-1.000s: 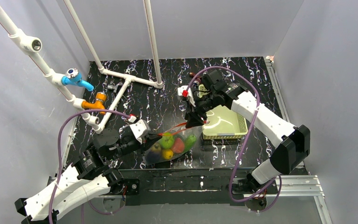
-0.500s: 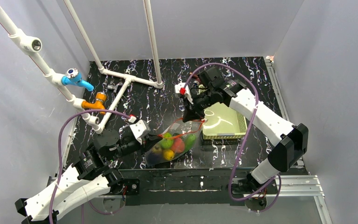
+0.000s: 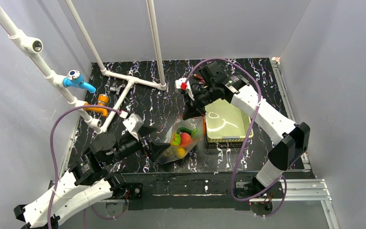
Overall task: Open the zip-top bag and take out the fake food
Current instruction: Unzip the zipper food storage bag at the center of the board.
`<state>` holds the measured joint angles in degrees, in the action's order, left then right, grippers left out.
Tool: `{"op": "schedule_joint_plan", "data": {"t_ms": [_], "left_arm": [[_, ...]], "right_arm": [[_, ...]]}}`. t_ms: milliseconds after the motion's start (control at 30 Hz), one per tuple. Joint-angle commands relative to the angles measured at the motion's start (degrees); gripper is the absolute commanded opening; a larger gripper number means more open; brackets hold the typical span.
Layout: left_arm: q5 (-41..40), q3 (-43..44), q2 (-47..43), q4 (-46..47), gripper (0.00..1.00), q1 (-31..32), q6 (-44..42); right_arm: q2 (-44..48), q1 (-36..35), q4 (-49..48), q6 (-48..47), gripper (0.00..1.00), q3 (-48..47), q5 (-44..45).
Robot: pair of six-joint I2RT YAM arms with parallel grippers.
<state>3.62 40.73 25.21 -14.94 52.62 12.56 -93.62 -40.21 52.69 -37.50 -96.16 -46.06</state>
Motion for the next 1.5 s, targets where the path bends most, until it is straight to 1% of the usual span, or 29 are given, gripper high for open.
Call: {"op": "schedule_joint_plan", "data": {"t_ms": [0,167,400,533,667,767,867,967,1033,1200,1233,1300,1367,1433,1467], "left_arm": [[-6.28,4.94,4.9,1.78,0.98,-0.05,8.93],[-8.15,9.7,11.87,1.8,0.98,-0.11,12.02],[-9.51,12.07,16.04,0.9,0.98,-1.11,14.56],[-6.82,12.28,17.5,2.09,0.98,-2.16,15.21],[-4.06,12.67,19.92,1.25,0.98,-3.31,14.91],[-3.62,12.91,21.78,0.87,0.98,-4.26,13.93],[-0.69,13.32,23.57,1.08,0.91,-5.64,13.47],[0.34,14.17,25.57,1.07,0.84,-7.03,12.68],[1.19,14.68,26.83,0.85,0.82,-7.58,12.1],[3.37,15.12,28.99,0.8,0.67,-8.05,11.16],[3.61,15.04,29.13,0.79,0.62,-8.12,11.02],[3.93,14.81,29.35,0.66,0.5,-8.3,10.68],[3.99,14.64,29.41,0.22,0.34,-8.52,10.31],[4.34,14.52,29.39,0.0,0.25,-8.77,9.94],[4.63,14.36,29.41,-0.01,0.19,-8.94,9.77]], "right_arm": [[-0.6,-0.31,0.74,0.71,0.01,-3.54,-2.67],[-0.11,-0.45,0.24,0.92,0.01,-2.54,-2.81],[0.24,-0.56,-0.29,1.11,0.01,-1.73,-3.27],[0.1,-0.71,-0.3,1.11,0.01,-1.66,-3.33],[0.02,-0.92,-0.23,1.06,0.01,-1.7,-3.49],[0.09,-1.01,-0.24,1.11,0.01,-1.53,-3.35],[0.15,-1.09,-0.35,1.04,0.01,-1.36,-3.33],[0.1,-1.1,-0.33,1.02,0.01,-1.31,-3.33],[0.09,-1.15,-0.33,1.02,0.01,-1.23,-3.34],[-0.07,-1.19,-0.31,0.93,0.01,-1.18,-3.17],[-0.07,-1.19,-0.3,0.93,0.01,-1.14,-3.22],[-0.3,-1.19,-0.33,0.87,0.01,-1.14,-3.32],[-0.34,-1.19,-0.26,0.93,0.01,-1.16,-3.38],[-0.46,-1.19,-0.18,0.87,0.01,-1.17,-3.5],[-0.42,-1.19,-0.06,0.85,0.01,-1.14,-3.53]]}}
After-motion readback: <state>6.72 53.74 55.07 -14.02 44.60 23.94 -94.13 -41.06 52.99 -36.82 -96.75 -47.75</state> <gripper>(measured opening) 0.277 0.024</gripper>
